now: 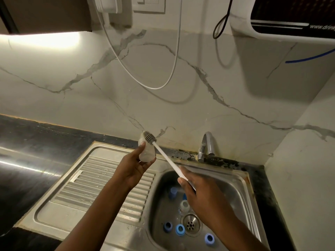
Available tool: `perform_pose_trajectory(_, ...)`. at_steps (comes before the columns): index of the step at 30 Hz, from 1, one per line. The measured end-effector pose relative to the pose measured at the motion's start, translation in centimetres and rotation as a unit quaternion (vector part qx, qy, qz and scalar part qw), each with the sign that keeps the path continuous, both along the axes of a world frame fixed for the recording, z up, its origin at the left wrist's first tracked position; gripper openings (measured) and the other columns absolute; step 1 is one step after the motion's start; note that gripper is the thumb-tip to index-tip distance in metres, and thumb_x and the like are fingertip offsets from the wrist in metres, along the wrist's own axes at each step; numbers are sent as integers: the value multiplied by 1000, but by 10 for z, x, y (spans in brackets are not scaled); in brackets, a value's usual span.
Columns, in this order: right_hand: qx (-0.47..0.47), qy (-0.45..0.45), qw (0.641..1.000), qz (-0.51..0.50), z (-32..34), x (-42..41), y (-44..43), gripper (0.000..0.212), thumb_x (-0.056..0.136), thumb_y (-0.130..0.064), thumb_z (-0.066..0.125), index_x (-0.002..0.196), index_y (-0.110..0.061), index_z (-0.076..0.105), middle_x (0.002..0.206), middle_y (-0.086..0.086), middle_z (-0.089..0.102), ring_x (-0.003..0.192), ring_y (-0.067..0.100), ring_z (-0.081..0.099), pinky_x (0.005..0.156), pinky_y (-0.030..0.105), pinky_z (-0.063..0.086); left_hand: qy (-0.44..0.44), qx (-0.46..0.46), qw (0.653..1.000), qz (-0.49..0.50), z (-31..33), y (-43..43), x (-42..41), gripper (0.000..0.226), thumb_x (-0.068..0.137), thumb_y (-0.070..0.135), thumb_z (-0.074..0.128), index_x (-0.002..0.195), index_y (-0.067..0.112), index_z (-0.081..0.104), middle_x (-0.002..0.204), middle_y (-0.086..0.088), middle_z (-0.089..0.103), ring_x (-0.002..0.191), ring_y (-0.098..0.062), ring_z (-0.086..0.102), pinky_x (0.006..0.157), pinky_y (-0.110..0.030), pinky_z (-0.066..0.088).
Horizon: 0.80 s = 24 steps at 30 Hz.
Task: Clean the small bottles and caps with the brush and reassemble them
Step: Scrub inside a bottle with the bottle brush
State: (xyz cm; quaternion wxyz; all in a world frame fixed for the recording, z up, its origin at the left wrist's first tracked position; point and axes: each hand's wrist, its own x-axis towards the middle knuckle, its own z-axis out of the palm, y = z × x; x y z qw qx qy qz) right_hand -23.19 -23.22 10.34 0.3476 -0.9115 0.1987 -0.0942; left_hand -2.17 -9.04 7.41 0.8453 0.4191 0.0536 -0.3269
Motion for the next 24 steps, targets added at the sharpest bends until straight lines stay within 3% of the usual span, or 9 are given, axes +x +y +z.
perform_pose_trajectory(3,16,20,1000,9,-12,-13,2,53,103,-57,43,154,-50,36,106,-7,73,88,3,69,84,25,60,21,-28,999,28,1,3,6,49,88,20,75,128,-6,62,132,-28,67,116,-39,70,92,-51,61)
perform_pose_trajectory(8,31,16,999,8,-18,-29,3,50,104,-51,46,153,-53,36,103,-8,73,89,2,69,85,18,56,47,-71,995,44,4,6,11,52,96,22,71,139,-3,55,129,-28,69,111,-38,74,92,-51,60)
perform_pose_trajectory(14,41,6,999,-14,-6,-21,0,50,105,-52,47,154,-49,37,89,-13,67,79,1,68,68,15,55,59,-130,990,9,9,-1,-10,45,100,20,65,138,-3,57,125,-28,71,109,-38,75,91,-50,62)
perform_pose_trajectory(18,26,-13,999,-27,7,-7,0,50,105,-50,48,154,-45,41,87,-13,67,72,-2,66,60,14,53,70,-150,986,-33,11,-3,-24,44,105,22,59,142,-1,54,135,-30,65,127,-42,65,94,-50,61)
perform_pose_trajectory(20,-2,-23,999,-30,10,-1,-2,50,105,-50,48,154,-43,41,92,-10,71,73,-1,67,60,15,55,69,-146,986,-47,10,-4,-29,46,106,23,58,145,-1,51,138,-31,63,130,-42,63,93,-49,61)
perform_pose_trajectory(24,-36,-9,999,-29,12,6,-5,50,106,-51,45,155,-41,41,113,-4,75,87,7,70,77,24,62,56,-121,990,-43,8,-3,-26,54,103,28,64,147,1,49,139,-31,62,121,-42,69,89,-46,64)
